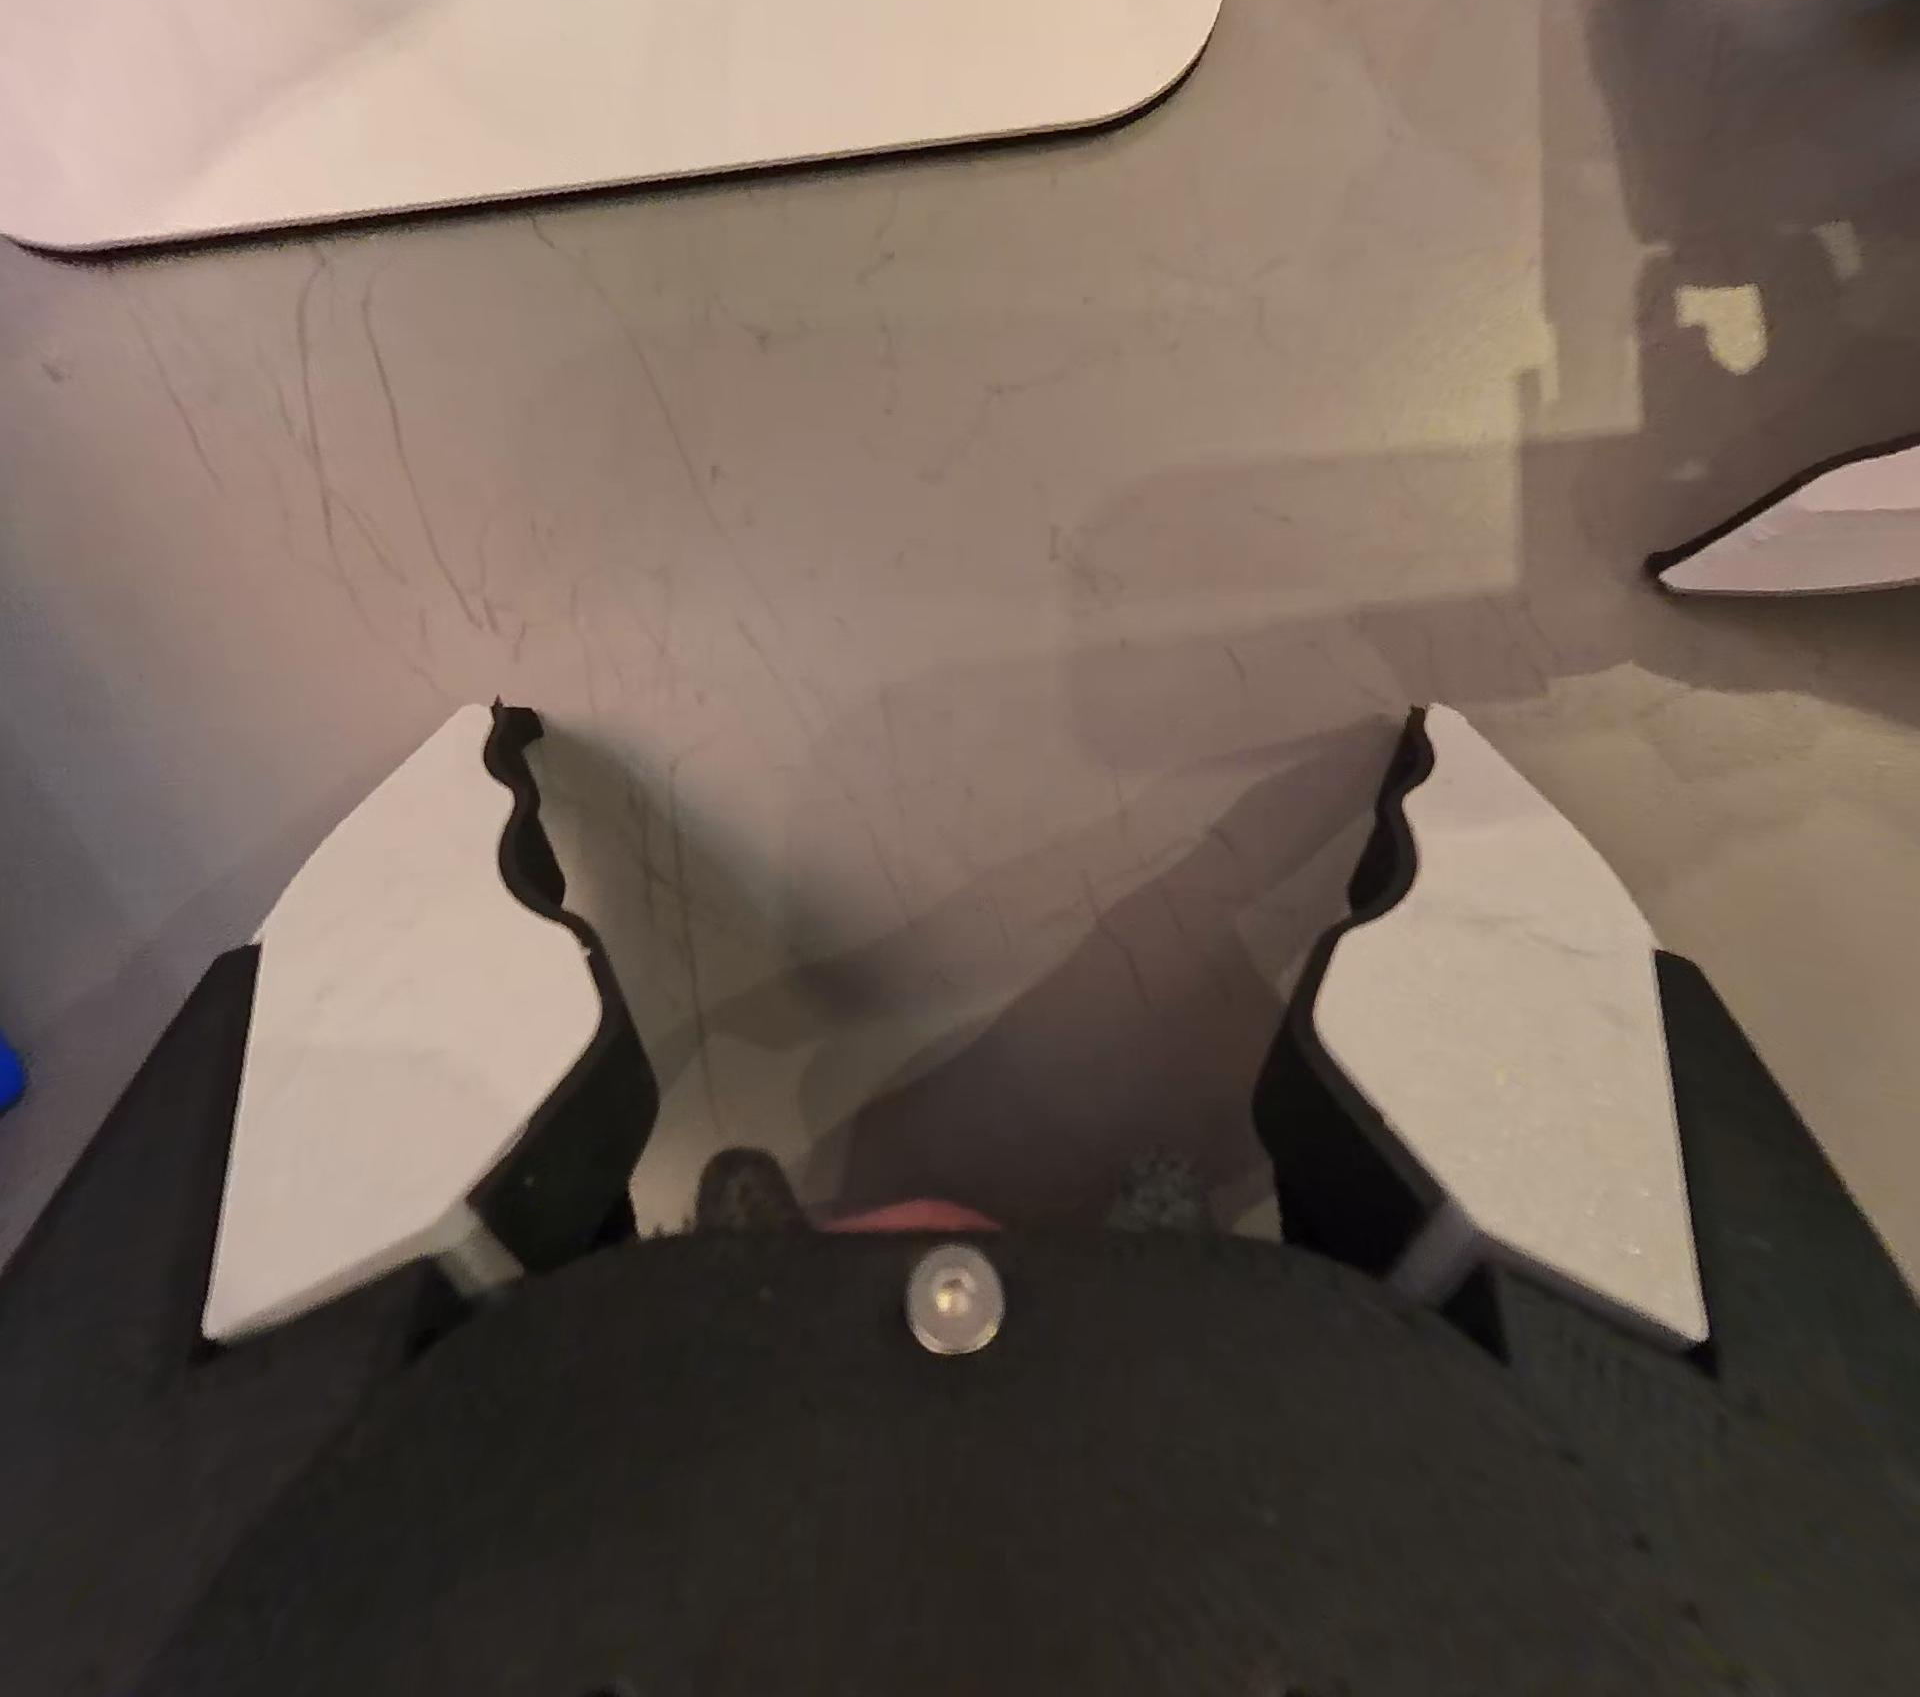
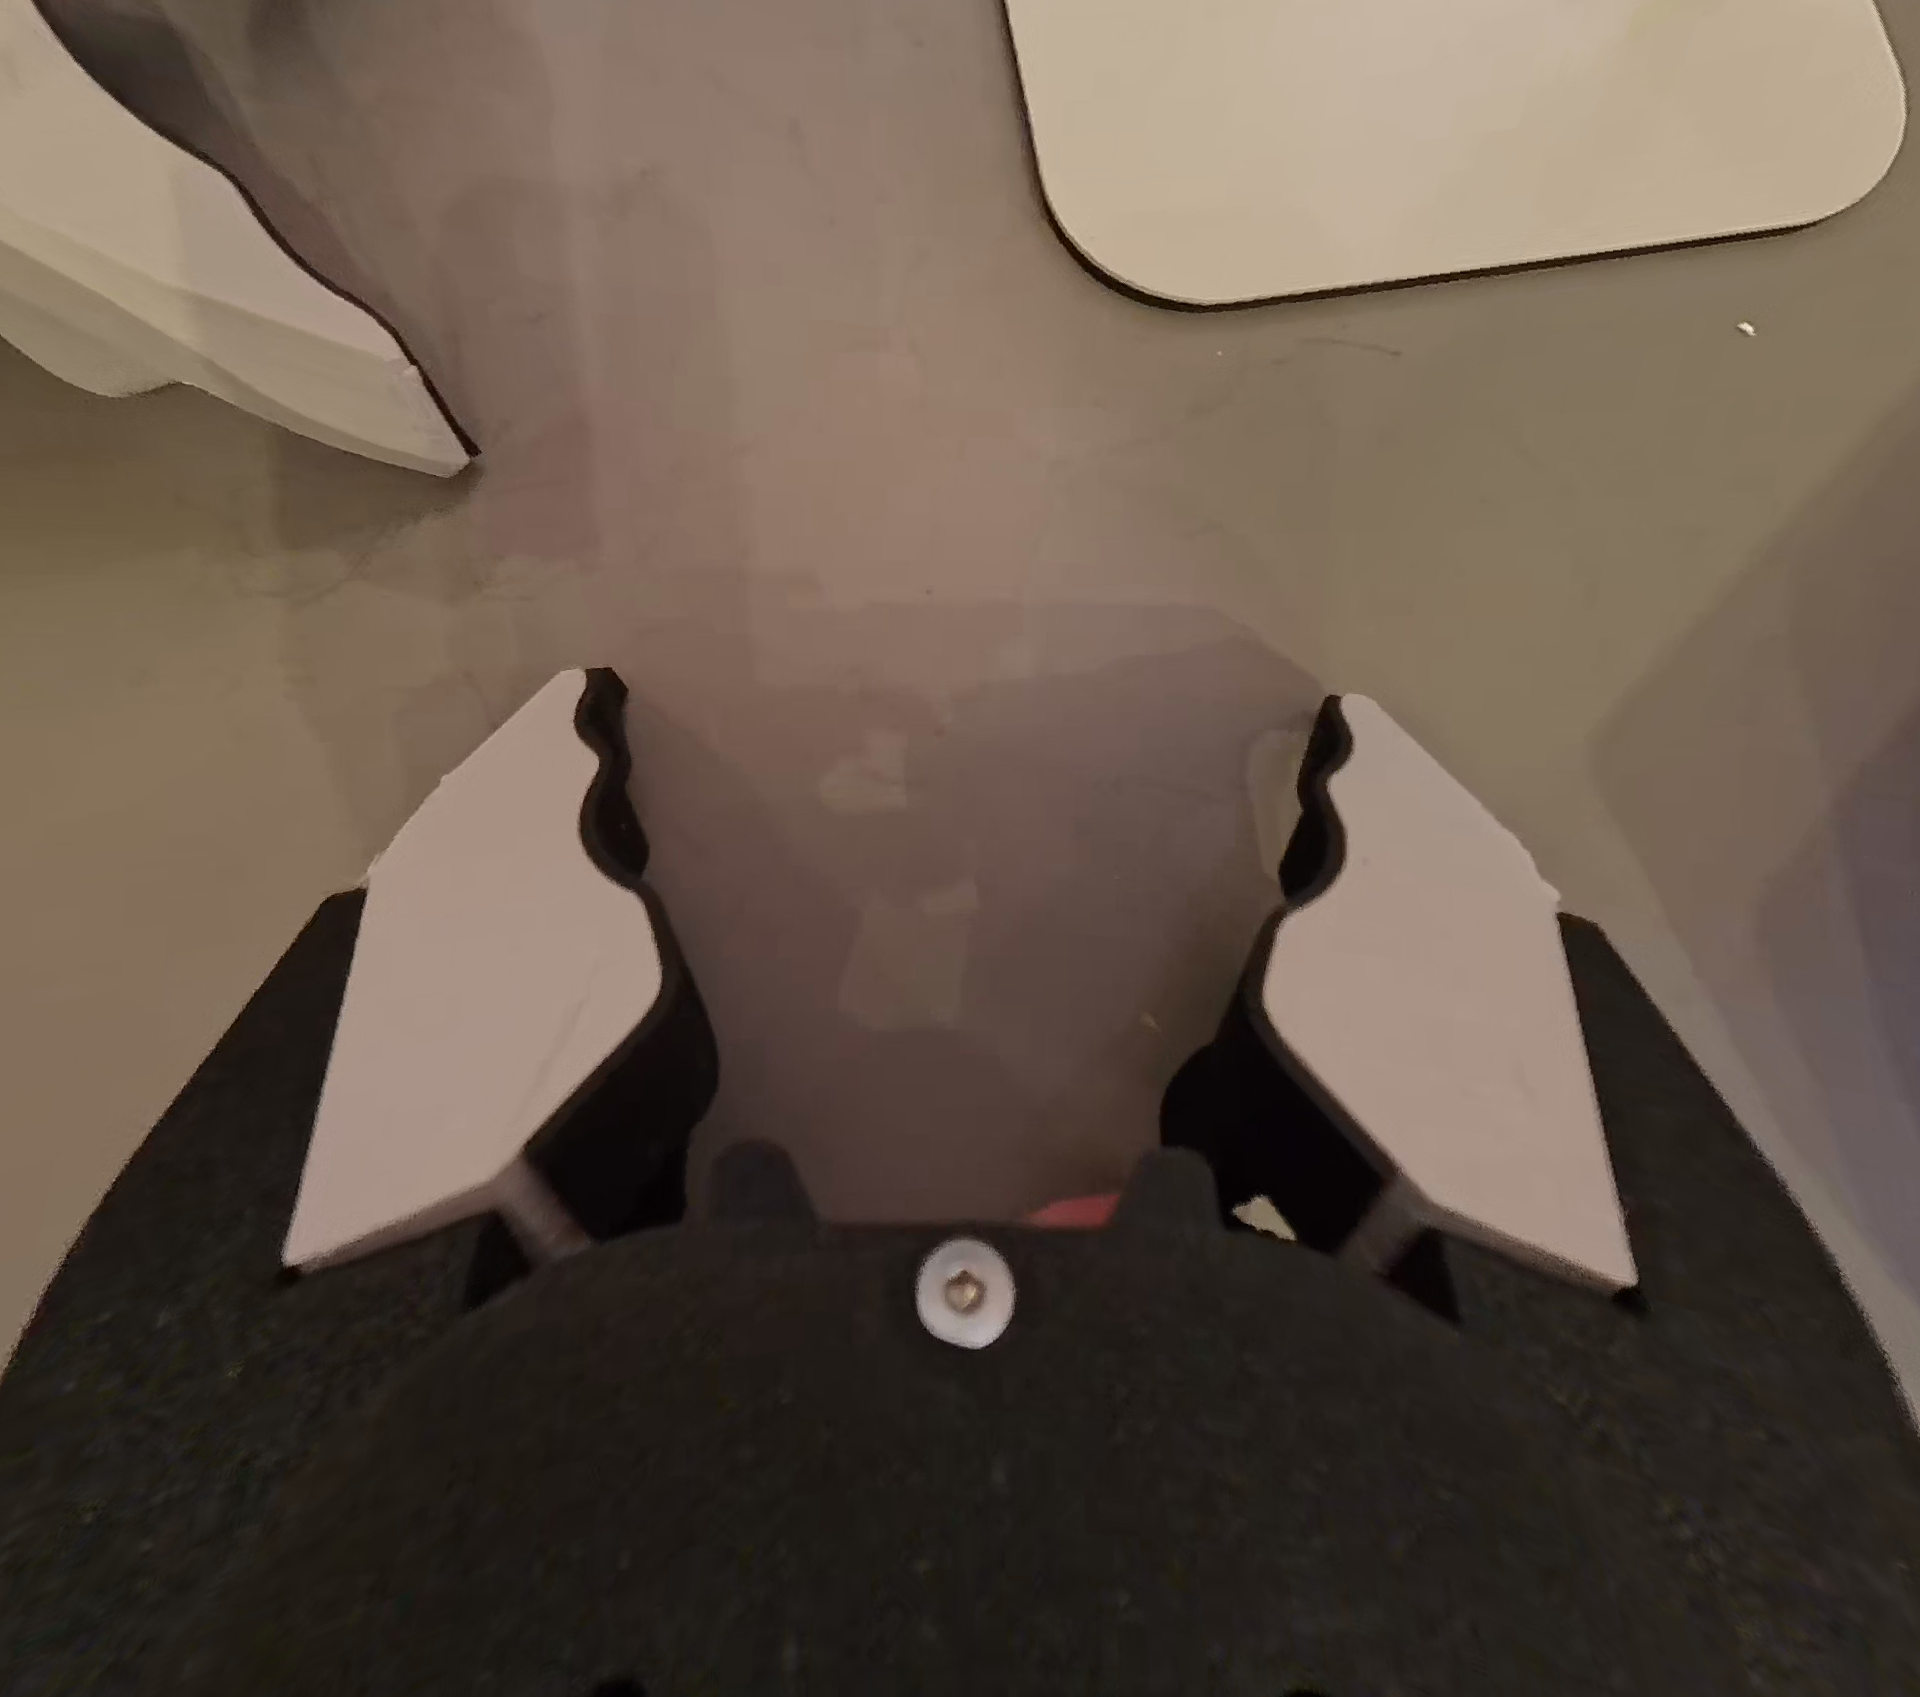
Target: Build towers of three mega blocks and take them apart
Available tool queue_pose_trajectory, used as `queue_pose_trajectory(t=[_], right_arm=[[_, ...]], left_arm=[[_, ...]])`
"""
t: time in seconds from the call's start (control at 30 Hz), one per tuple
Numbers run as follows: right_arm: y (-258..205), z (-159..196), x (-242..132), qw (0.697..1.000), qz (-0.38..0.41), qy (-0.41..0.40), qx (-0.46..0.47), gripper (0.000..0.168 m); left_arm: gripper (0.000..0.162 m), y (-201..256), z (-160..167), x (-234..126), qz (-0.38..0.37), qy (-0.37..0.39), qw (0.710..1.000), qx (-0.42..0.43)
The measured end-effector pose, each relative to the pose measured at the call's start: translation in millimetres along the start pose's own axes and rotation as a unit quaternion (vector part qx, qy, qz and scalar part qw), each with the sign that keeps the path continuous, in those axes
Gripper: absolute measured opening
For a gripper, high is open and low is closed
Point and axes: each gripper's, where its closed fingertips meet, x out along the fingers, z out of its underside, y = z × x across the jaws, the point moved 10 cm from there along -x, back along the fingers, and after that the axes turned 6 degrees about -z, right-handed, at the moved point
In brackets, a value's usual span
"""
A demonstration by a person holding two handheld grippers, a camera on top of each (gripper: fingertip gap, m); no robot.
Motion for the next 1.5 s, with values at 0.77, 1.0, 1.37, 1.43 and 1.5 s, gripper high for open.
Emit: queue_pose_trajectory(t=[0.77, 1.0, 1.37, 1.43, 1.5], right_arm=[[0, 0, 0, 1.000, -0.015, 0.000, -0.010, 0.117], [1, 0, 0, 1.000, -0.017, 0.000, -0.013, 0.117], [2, 0, 0, 1.000, -0.020, -0.001, -0.016, 0.118], [2, 0, 0, 1.000, -0.021, -0.001, -0.016, 0.118], [2, 0, 0, 1.000, -0.021, -0.001, -0.016, 0.118]], left_arm=[[0.070, -196, 1, -142, -0.147, -0.032, 0.931, 0.333], [0.056, -238, 2, -95, -0.133, -0.137, 0.870, 0.455], [0.050, -253, 6, -66, -0.082, -0.198, 0.839, 0.499], [0.050, -252, 5, -64, -0.087, -0.196, 0.843, 0.493], [0.049, -253, 4, -64, -0.091, -0.192, 0.852, 0.478]])
